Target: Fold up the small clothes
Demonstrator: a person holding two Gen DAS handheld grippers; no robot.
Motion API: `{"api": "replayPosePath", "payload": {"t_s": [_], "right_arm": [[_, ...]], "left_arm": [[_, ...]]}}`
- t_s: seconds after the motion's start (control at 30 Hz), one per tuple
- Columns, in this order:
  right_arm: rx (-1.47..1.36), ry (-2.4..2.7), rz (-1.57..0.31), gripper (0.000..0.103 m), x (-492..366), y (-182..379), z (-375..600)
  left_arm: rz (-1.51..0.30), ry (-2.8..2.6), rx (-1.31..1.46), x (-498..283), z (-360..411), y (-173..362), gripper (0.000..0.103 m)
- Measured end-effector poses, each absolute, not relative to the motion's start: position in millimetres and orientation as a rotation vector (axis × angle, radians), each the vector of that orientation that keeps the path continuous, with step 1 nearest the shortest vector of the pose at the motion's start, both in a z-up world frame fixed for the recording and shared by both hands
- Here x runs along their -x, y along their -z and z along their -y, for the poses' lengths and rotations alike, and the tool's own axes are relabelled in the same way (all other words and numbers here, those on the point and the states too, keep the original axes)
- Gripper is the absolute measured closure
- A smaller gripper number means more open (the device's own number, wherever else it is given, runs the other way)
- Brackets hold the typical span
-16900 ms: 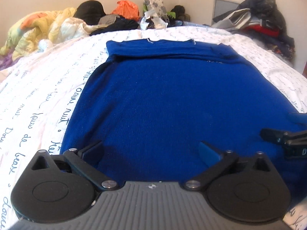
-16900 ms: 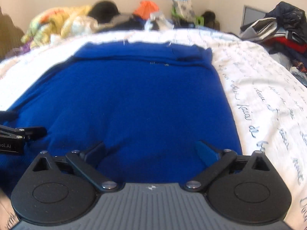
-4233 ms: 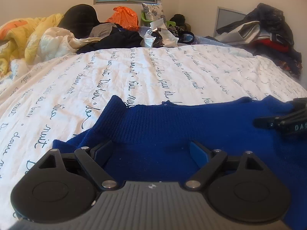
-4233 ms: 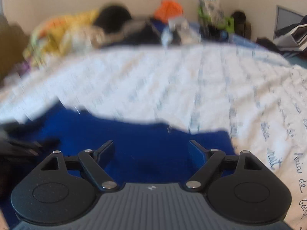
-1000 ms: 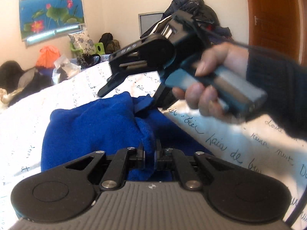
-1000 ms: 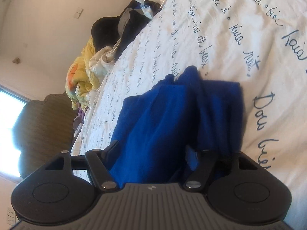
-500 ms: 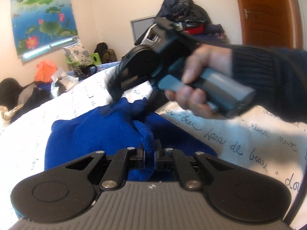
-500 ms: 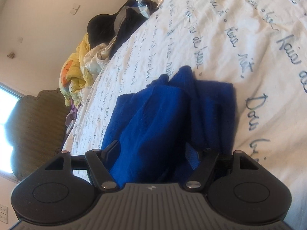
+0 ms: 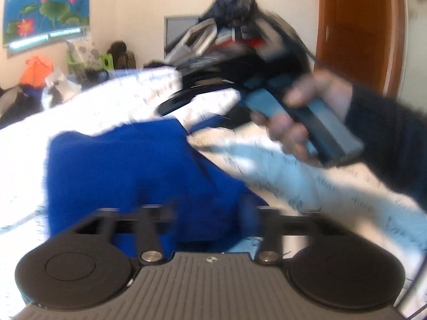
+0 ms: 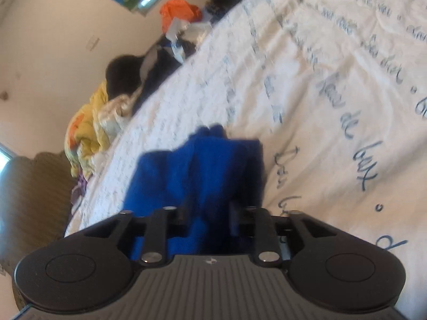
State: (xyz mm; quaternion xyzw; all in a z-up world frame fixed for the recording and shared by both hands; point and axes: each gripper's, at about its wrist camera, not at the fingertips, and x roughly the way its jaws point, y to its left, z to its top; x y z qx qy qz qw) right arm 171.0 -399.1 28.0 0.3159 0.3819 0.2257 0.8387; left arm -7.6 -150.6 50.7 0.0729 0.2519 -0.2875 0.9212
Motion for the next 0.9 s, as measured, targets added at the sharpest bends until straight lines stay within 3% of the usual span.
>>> {"api": "replayPosePath", "payload": {"t_s": [0.03, 0.07, 0.17, 0.27, 0.33, 0.4, 0.43, 0.5, 0.53, 0.63, 0.8, 0.9], "right_arm": [[-0.654, -0.473, -0.775, 0.021, -169, -34, 401], [-0.634, -0.468, -0.767, 0.014, -169, -37, 402], [-0.597, -0.436, -0.855, 0.014, -182, -30, 395], [-0.603, -0.467, -0.88, 0.015, -189, -14, 381], [-0.577, -0.452, -0.862, 0.014, -194, -15, 369], [-0.559, -0.439, -0.85, 0.014, -199, -15, 359], [-0.541, -0.432, -0.843, 0.015, -202, -15, 354], [-0.461, -0.393, -0.839, 0.04, -206, -17, 344], [-0.441, -0.381, -0.843, 0.071, -211, -14, 342], [-0.59, -0.409, -0.831, 0.081, -230, 1, 356], [-0.541, -0.364, -0.847, 0.083, -232, -11, 343], [-0.57, -0.431, -0.765, 0.086, -201, -35, 335]], "left_arm": [[-0.495, 0.564, -0.136, 6, 136, -54, 0.009], [-0.488, 0.53, -0.128, 0, 122, -56, 0.008], [-0.548, 0.403, -0.04, -44, 84, -54, 0.013], [-0.679, 0.303, 0.23, -119, 51, -47, 0.018], [-0.77, 0.283, 0.371, -168, 36, -38, 0.029], [-0.835, 0.286, 0.407, -204, 36, -30, 0.033], [-0.832, 0.302, 0.393, -215, 39, -29, 0.042], [-0.828, 0.286, 0.32, -235, 49, -28, 0.072], [-0.821, 0.29, 0.302, -243, 51, -27, 0.075], [-0.763, 0.283, 0.165, -248, 66, -21, 0.076], [-0.726, 0.307, 0.127, -226, 63, -33, 0.084], [-0.643, 0.337, 0.192, -188, 38, -58, 0.088]]}}
